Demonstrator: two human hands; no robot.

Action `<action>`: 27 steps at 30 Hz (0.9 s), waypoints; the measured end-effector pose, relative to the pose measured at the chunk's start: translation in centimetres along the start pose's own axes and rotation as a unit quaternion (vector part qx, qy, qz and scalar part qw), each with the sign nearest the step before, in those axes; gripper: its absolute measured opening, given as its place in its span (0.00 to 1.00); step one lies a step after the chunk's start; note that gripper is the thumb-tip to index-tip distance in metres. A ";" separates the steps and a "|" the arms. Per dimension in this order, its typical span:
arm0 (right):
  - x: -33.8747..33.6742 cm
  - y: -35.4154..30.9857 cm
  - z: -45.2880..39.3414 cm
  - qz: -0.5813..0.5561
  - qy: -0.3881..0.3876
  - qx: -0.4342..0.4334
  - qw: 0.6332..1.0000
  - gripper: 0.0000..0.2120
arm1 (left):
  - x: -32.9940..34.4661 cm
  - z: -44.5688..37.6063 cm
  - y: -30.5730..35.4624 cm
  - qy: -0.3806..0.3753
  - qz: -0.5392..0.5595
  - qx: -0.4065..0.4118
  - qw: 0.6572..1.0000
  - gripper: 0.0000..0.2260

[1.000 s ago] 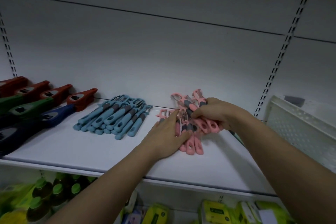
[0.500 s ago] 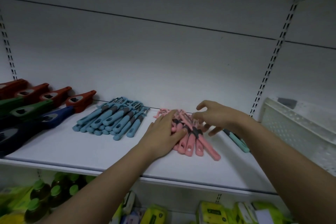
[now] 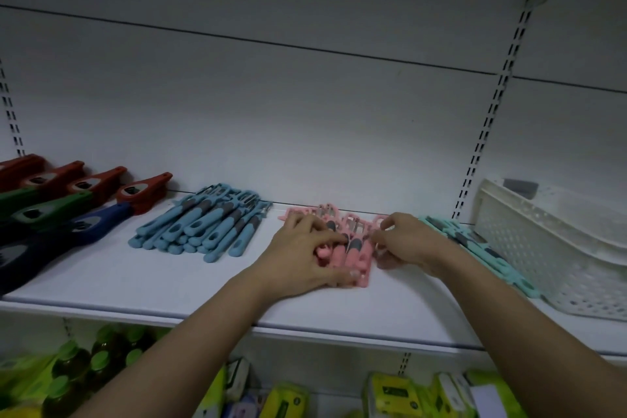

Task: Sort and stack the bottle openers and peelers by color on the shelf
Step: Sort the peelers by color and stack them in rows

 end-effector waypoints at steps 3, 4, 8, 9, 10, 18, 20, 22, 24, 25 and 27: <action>0.0 0.5 0.8 0.044 -0.030 0.026 0.998 0.05 | 0.1 0.3 0.5 -0.019 0.020 0.015 1.000 0.33; 0.2 0.6 1.2 0.054 -0.049 0.030 0.997 0.04 | 0.2 0.4 0.7 -0.023 0.028 0.023 0.999 0.32; 2.1 0.0 1.5 0.049 -0.092 0.011 0.994 0.08 | 0.7 0.5 1.2 -0.036 0.025 0.047 0.998 0.33; 2.4 -0.2 1.1 0.048 -0.084 0.001 0.995 0.07 | 0.8 0.6 1.3 -0.042 0.015 0.048 0.998 0.34; 2.6 -0.5 0.6 0.056 -0.072 -0.012 0.996 0.06 | 0.9 0.5 1.4 -0.047 0.002 0.048 0.998 0.35; 2.1 1.4 -0.2 -0.136 0.109 -0.138 0.975 0.15 | 0.0 0.0 -0.2 0.026 -0.053 -0.001 0.998 0.36; 0.9 2.3 0.5 -0.059 0.200 -0.138 0.968 0.12 | 0.1 -0.1 -1.2 0.025 -0.043 -0.036 0.998 0.42; 0.9 2.2 0.3 0.005 0.209 -0.130 0.969 0.11 | 0.4 -0.1 -1.6 0.013 -0.028 -0.051 0.998 0.44; 1.3 1.9 -0.2 0.036 0.184 -0.142 0.972 0.11 | 0.7 -0.3 -1.2 -0.013 -0.034 -0.047 0.998 0.41; 1.7 1.7 -0.3 0.034 0.169 -0.160 0.972 0.11 | 0.8 -0.3 -1.0 -0.023 -0.026 -0.045 0.998 0.36; 2.0 1.4 -0.4 0.003 0.143 -0.193 0.971 0.13 | 0.6 -0.4 -0.9 -0.031 0.035 -0.030 0.998 0.26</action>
Point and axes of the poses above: each hand's wrist, its own z-axis away from the middle knuckle, its own x-axis out of the palm, y = z × x, the point moved 10 cm from there along -z, towards the middle knuckle, and after that the axes turned 9 degrees about -y, right-handed, at the moved point
